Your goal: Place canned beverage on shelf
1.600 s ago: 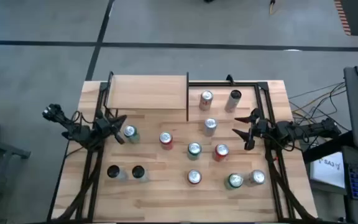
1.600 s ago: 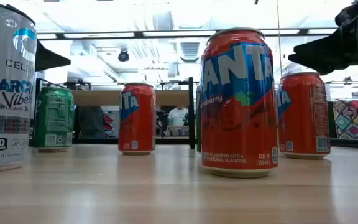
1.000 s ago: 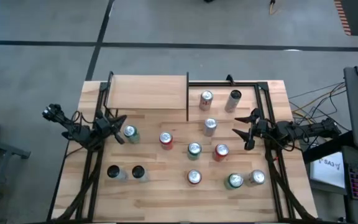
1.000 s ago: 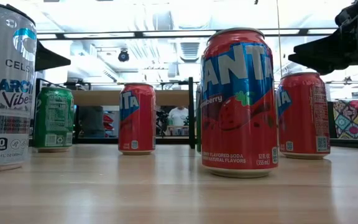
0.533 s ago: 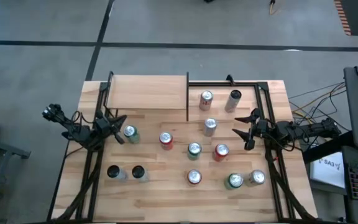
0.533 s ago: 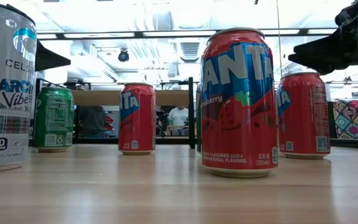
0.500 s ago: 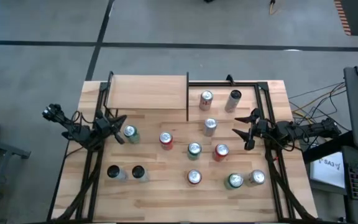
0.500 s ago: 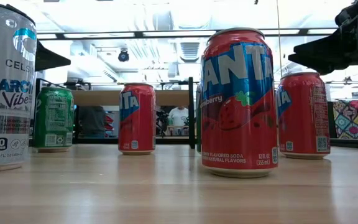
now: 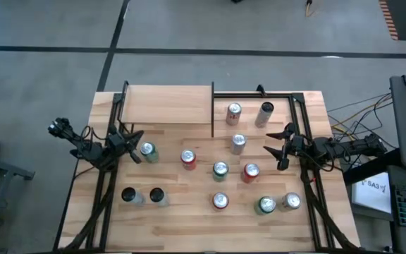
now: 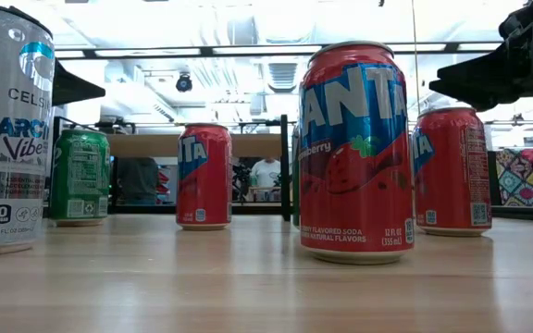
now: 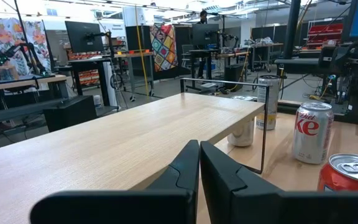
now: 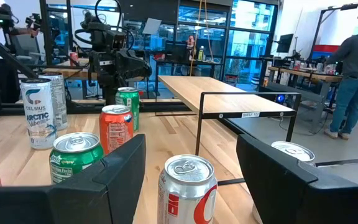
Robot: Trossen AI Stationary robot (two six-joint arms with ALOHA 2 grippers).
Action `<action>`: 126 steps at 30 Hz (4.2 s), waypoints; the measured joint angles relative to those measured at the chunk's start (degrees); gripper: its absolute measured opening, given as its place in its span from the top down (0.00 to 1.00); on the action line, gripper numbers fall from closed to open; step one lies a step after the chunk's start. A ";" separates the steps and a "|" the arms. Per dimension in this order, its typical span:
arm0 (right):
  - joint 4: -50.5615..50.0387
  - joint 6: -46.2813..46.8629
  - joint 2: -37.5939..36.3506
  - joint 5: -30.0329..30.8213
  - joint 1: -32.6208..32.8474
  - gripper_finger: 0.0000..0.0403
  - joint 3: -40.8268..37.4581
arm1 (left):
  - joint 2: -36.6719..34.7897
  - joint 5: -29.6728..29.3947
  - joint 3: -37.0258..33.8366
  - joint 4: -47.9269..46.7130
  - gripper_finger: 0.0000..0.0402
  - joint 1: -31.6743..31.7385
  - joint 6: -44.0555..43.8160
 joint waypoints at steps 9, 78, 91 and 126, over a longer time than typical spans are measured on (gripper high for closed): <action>-0.01 0.00 0.00 0.01 -0.02 0.40 0.00 | -0.01 0.00 -0.02 -0.02 1.00 0.01 0.00; 6.45 41.03 0.02 -2.05 -0.11 0.40 0.20 | 0.04 6.92 -0.01 1.69 1.00 0.06 -32.02; 0.82 29.35 11.39 -1.06 -0.11 0.40 12.78 | 11.15 26.49 -0.02 28.85 1.00 0.06 -20.23; -16.57 28.54 36.30 -5.03 -0.11 0.40 31.23 | 45.82 26.86 9.29 48.70 1.00 0.13 7.32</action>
